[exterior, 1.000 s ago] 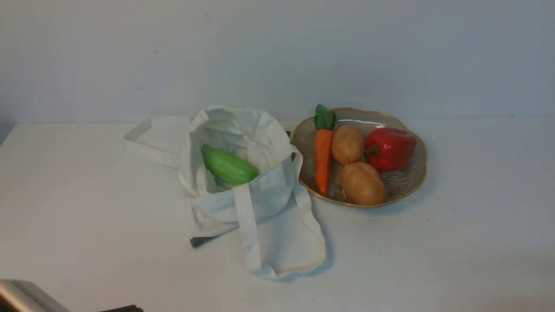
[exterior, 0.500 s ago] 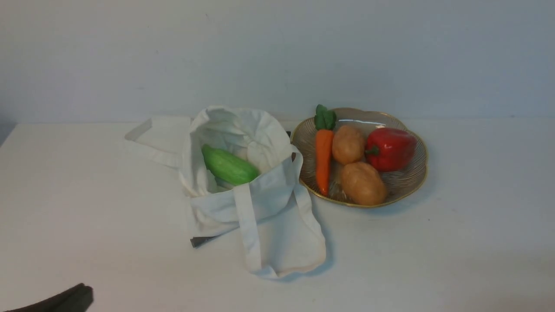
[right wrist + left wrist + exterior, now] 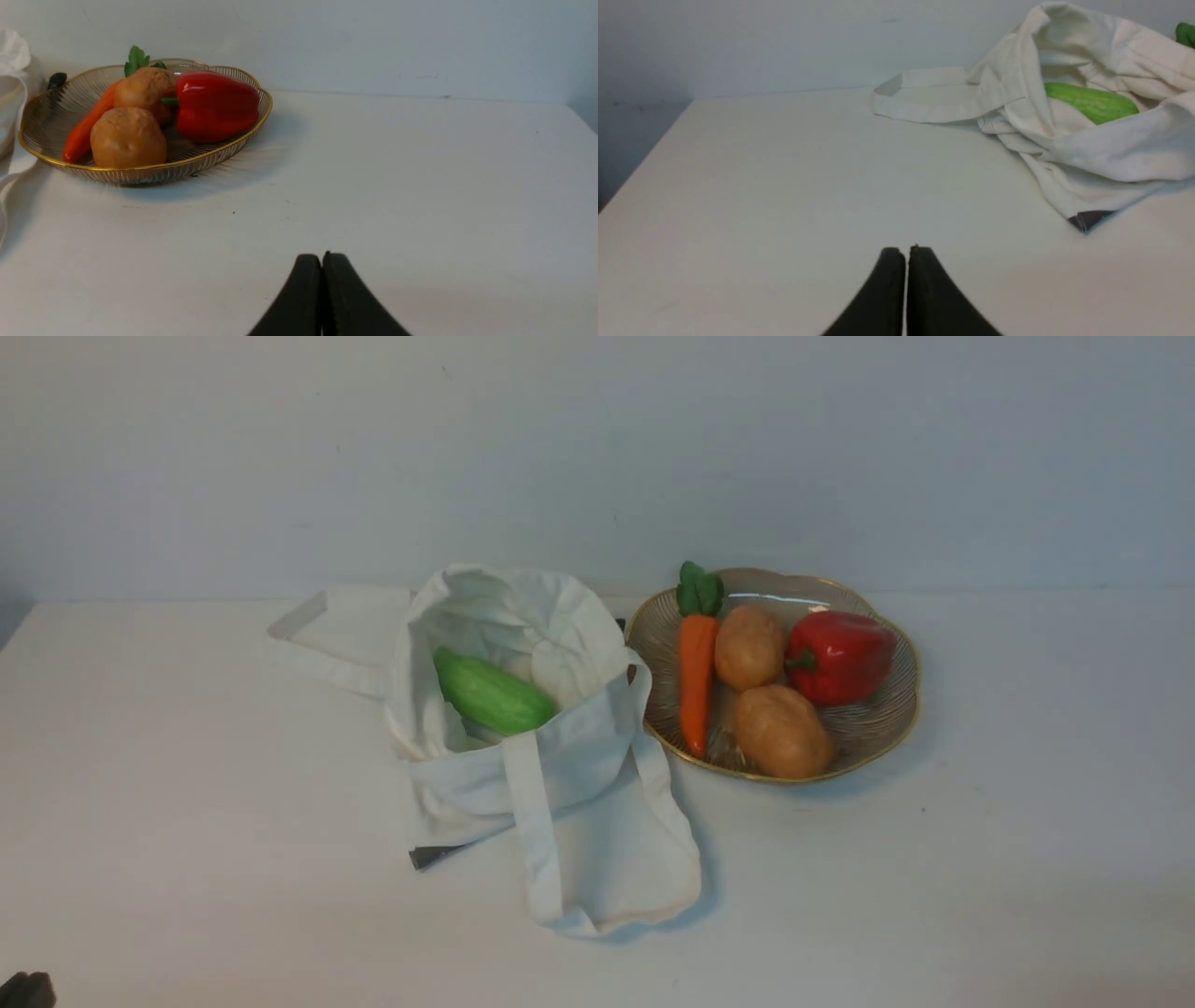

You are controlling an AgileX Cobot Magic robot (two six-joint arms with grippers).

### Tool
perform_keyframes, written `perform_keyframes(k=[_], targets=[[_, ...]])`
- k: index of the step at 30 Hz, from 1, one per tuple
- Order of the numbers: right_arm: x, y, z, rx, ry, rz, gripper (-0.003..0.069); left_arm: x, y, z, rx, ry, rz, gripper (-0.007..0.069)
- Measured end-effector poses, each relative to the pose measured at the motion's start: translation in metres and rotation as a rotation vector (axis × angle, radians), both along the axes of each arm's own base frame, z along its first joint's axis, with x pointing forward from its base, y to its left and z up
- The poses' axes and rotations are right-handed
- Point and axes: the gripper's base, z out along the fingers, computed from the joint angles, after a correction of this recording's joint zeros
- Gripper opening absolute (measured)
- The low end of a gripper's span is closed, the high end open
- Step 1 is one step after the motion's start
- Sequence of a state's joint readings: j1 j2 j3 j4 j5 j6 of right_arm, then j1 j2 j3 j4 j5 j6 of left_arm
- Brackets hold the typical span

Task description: Take vegetables from cloth bag on white table place on plate.

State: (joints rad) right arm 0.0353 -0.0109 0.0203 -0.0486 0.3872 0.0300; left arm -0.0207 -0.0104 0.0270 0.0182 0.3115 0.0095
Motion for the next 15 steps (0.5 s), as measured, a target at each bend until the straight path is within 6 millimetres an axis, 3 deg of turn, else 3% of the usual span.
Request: perform_keyframes(k=[15], targets=[[0.0000, 0.0000, 0.0000, 0.000, 0.000, 0.000, -0.0015, -0.0014, -0.0025, -0.0057, 0.004, 0.059, -0.049, -0.0005]])
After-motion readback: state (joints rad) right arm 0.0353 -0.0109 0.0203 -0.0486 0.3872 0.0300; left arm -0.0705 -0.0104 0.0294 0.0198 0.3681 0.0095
